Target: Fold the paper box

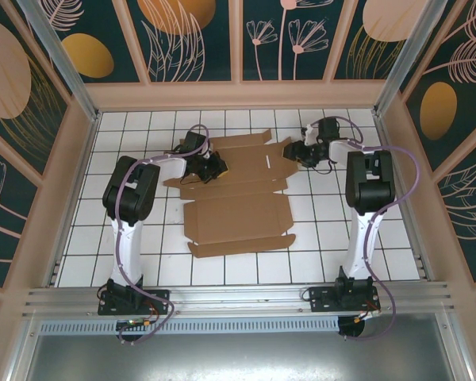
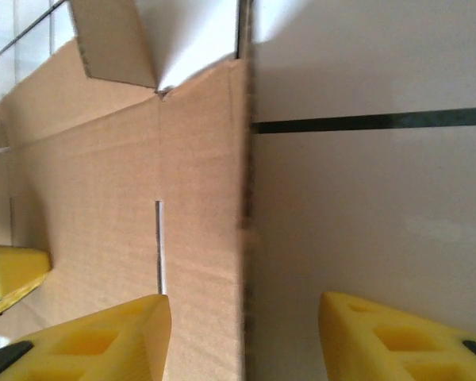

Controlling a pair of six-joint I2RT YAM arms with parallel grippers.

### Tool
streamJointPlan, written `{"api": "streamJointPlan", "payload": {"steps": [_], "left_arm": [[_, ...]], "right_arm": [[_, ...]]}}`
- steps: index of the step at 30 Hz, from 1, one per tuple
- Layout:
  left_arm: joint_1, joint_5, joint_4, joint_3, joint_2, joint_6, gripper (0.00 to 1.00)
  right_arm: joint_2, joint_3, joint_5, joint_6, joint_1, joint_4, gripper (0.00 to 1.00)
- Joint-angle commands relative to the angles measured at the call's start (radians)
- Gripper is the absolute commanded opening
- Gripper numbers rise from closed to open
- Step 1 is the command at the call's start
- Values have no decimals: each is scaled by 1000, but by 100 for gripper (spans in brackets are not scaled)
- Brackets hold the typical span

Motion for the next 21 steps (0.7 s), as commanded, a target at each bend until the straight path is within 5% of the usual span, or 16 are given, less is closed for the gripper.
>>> {"api": "streamJointPlan", "payload": {"steps": [1,7,21], "left_arm": [[8,7,15,-21,38,5,1],[10,10,24,-37,41,-1,0],[16,16,44,-57,32,-19,0]], "right_arm": [[63,17,-117,9,22,-27,50],[88,24,-133,8,49,-40,42],[-28,15,-25,18,54,-63,1]]}}
